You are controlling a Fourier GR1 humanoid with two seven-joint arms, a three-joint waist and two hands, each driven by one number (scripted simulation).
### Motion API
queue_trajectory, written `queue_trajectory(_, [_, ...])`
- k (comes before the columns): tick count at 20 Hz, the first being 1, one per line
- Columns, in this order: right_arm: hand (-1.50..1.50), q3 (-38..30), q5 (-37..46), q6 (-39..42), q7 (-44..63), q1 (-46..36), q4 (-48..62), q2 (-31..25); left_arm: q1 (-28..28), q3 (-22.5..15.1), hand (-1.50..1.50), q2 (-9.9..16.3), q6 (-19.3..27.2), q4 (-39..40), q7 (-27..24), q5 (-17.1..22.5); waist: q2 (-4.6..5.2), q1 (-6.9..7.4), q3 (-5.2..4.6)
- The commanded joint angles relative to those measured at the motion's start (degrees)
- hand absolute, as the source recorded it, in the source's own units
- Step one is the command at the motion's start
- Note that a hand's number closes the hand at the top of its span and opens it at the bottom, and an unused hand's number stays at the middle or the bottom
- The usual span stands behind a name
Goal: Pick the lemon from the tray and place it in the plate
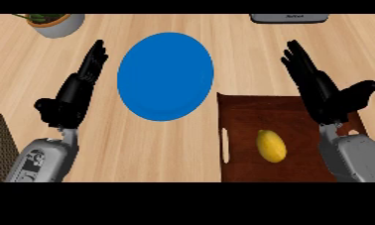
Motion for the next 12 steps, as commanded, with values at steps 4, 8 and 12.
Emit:
queue_trajectory(4, [1.50, -6.23, -15.34, -1.81, 6.41, 0.84, 3.13, 10.89, 7.02, 1.43, 0.00, 0.52, -0.15, 2.08, -2.19, -0.02, -0.55, 0.93, -1.01])
queue_trajectory(8, [1.50, -2.30, 5.71, -13.89, 8.03, 0.39, 7.12, -1.20, 9.26, 2.86, 0.00, 0.30, -2.05, 5.64, -2.73, 2.78, -0.38, 0.88, -1.63])
queue_trajectory(12, [-1.50, -3.01, 0.15, -27.34, 1.53, 5.91, 1.65, 19.05, 10.78, 5.42, 0.00, 2.71, -4.66, 4.83, -2.94, 4.71, -1.00, 0.02, -1.11])
